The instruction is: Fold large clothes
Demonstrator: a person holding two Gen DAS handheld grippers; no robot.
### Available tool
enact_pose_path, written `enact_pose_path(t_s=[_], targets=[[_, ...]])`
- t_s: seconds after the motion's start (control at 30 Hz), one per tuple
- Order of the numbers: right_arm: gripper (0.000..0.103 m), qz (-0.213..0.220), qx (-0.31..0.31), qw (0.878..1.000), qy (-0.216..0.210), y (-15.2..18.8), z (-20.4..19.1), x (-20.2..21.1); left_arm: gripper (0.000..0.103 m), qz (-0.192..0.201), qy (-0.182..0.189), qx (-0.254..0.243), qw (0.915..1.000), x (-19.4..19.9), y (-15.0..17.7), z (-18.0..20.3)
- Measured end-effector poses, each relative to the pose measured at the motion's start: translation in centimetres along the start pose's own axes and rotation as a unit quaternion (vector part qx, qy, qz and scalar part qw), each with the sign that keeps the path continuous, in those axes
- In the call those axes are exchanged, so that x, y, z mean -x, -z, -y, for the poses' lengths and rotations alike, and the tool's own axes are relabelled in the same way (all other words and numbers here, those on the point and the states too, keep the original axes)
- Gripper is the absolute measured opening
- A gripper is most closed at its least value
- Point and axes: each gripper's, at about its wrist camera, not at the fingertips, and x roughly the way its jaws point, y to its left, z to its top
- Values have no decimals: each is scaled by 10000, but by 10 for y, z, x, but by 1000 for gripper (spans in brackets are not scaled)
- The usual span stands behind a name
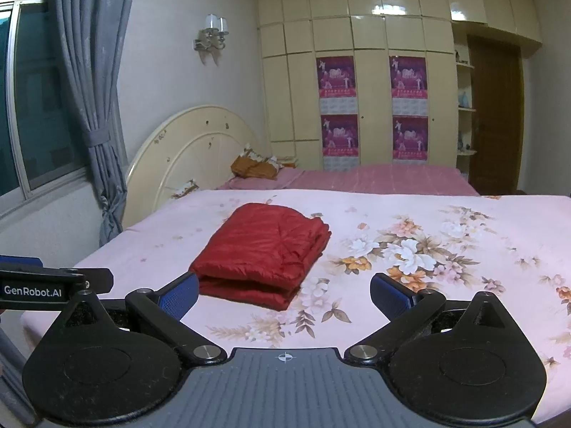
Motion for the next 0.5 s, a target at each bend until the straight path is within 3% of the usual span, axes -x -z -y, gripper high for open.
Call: enact_pose_path(t_s=[0.5], targets=[[101,-45,-31,10000,-8,0,3,-5,103,-33,-38,-22,10000,-7,0,2]])
